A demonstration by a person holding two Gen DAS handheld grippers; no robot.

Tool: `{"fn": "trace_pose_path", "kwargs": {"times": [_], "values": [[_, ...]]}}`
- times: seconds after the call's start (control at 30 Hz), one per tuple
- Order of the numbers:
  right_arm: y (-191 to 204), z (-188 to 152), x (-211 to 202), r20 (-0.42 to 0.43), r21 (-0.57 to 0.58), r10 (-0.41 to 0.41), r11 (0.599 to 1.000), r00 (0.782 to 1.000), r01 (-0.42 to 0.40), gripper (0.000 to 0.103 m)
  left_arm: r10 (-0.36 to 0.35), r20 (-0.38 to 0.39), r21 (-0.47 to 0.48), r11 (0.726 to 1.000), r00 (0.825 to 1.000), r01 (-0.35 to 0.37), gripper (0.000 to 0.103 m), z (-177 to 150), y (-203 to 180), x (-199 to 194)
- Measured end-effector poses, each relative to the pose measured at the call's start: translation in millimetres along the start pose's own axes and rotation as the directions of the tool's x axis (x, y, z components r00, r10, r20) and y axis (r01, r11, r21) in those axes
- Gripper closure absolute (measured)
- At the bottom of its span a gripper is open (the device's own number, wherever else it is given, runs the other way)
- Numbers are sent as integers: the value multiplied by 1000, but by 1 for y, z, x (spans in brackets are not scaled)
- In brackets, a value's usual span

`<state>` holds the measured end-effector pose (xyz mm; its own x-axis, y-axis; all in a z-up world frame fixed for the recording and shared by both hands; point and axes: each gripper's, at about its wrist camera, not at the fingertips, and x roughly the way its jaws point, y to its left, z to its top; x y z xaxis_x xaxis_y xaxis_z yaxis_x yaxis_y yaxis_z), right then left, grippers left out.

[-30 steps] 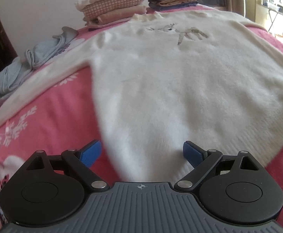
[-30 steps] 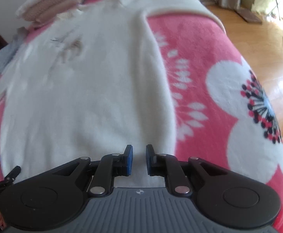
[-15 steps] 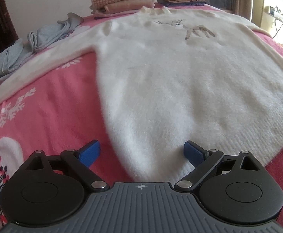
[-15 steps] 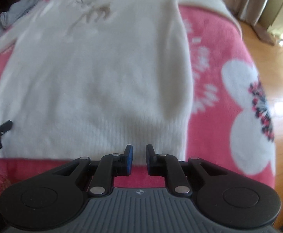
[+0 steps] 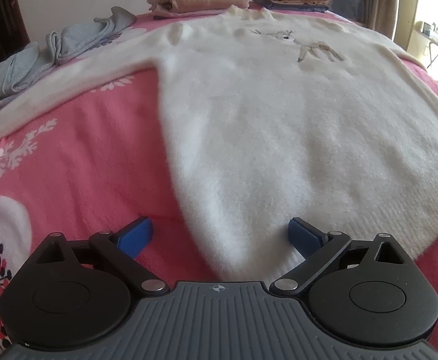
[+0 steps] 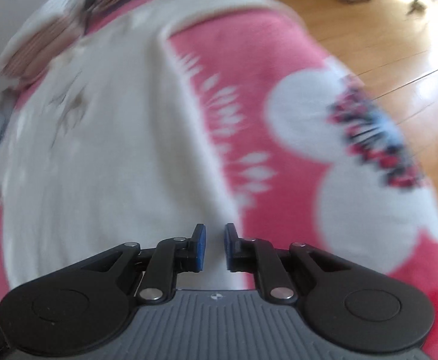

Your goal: Fold clothes

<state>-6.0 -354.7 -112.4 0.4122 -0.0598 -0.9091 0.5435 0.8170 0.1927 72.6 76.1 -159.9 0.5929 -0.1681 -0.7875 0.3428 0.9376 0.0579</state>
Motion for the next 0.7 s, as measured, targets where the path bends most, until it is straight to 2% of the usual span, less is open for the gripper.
{"fn": "trace_pose_path", "kwargs": {"times": [0.07, 0.13, 0.3, 0.4, 0.5, 0.53, 0.63, 0.7], "values": [[-1, 3, -10, 29, 15, 43, 999, 999, -44, 88, 14, -1, -4, 1000, 1000, -14, 5, 2, 1, -3], [4, 5, -10, 32, 50, 137, 989, 990, -138, 88, 35, 11, -9, 999, 999, -35, 5, 3, 2, -9], [39, 23, 24, 25, 71, 247, 966, 969, -248, 88, 57, 56, -29, 998, 997, -55, 5, 11, 6, -21], [20, 30, 58, 27, 201, 252, 947, 967, -252, 89, 53, 72, -33, 998, 996, -51, 5, 20, 5, -22], [-7, 26, 56, 99, 313, 264, 907, 959, -282, 91, 38, 86, -28, 999, 996, -36, 5, 28, 0, -20], [-11, 23, 50, 125, 325, 257, 902, 958, -284, 89, 28, 93, -23, 999, 995, -26, 5, 31, -3, -18], [-4, 17, 29, 192, 261, 199, 934, 961, -246, 87, 2, 111, -8, 1000, 994, -1, 5, 40, -16, -13], [6, 15, 23, 219, 220, 242, 932, 945, -289, 87, -17, 133, -8, 1000, 991, 18, 5, 45, -23, -10]]}}
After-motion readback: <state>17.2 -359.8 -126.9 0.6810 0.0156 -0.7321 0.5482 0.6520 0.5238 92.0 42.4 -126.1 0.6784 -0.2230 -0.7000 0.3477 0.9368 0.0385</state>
